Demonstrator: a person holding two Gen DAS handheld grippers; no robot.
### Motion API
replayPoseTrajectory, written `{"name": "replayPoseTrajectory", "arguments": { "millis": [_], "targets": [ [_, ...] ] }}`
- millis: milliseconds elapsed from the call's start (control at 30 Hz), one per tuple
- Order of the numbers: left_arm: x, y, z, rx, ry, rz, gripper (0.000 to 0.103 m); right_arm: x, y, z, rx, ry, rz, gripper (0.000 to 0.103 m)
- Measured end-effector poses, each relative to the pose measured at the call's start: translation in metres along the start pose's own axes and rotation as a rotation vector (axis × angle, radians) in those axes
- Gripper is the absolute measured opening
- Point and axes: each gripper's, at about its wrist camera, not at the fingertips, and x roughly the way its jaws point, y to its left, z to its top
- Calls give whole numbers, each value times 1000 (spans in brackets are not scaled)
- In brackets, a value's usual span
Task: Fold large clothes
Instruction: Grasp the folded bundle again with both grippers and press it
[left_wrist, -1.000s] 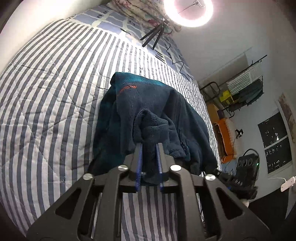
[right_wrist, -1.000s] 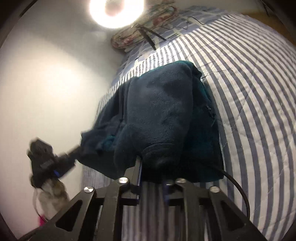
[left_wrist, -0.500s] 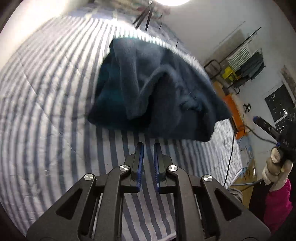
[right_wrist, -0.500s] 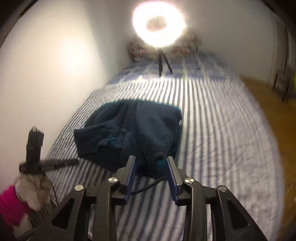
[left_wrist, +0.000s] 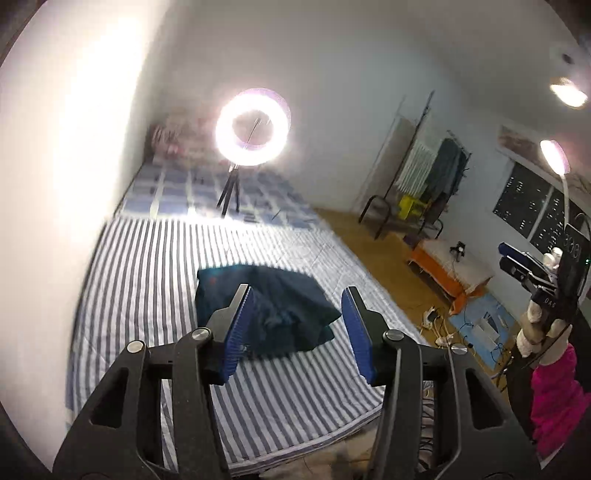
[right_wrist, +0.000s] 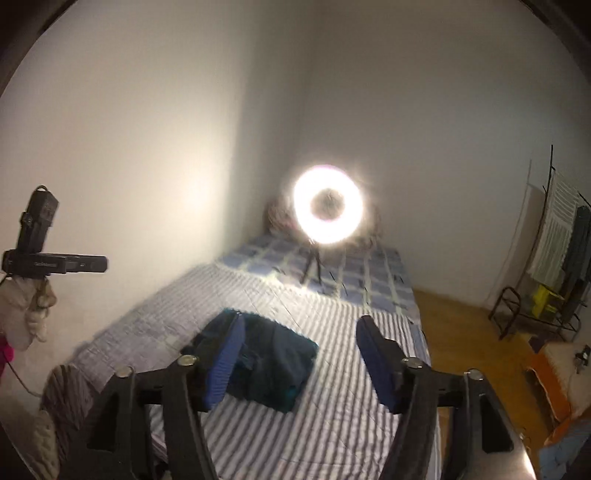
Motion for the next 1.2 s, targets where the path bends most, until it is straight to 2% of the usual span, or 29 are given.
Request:
{"name": "replayPoseTrajectory", "arguments": {
  "millis": [67, 167, 267, 333, 400, 500, 633, 700, 833, 900, 1000, 1033, 1067, 1100, 1133, 1167, 1200],
  "targets": [
    [-4, -4, 0, 4, -3, -6, 51, 2, 4, -5, -6, 3, -8, 68],
    [18, 5, -9, -35, 33, -9, 56, 27, 6, -24, 32, 49, 22, 68],
    [62, 28, -24, -143, 112, -31, 56, 74, -2, -52, 148, 152, 88, 68],
    [95, 50, -33, -204, 152, -1, 56, 108, -7, -76, 213, 218, 122, 68],
    [123, 71, -39, -278, 190, 3, 56, 151, -13, -104, 304, 300, 194, 68],
    [166, 110, -50, -386, 236, 41, 56, 204, -23, -141, 429, 371, 241, 68],
    [218, 149, -65, -483, 315, 32, 56, 252, -25, -181, 552, 440, 272, 68],
    [238, 164, -72, -515, 339, 42, 56, 282, -28, -202, 659, 470, 305, 68],
    [277, 193, -89, -647, 384, 11, 56, 332, -24, -228, 805, 511, 358, 69],
    [292, 199, -91, -666, 395, 7, 56, 351, -19, -238, 841, 536, 354, 69],
    [310, 197, -92, -641, 411, 4, 56, 365, -14, -241, 850, 561, 354, 67],
    [316, 194, -91, -618, 419, 5, 55, 367, -13, -242, 849, 569, 359, 58],
    [320, 191, -90, -600, 423, 5, 42, 370, -11, -241, 840, 587, 361, 39],
    [324, 187, -89, -567, 432, 11, 30, 372, -10, -241, 831, 607, 366, 30],
    [328, 182, -87, -532, 443, 22, 7, 371, -12, -241, 833, 608, 372, 20],
    [329, 178, -85, -512, 441, 32, 6, 368, -13, -239, 834, 599, 390, 12],
    [328, 174, -82, -486, 433, 47, 6, 363, -15, -235, 823, 585, 403, 10]
  ]
}}
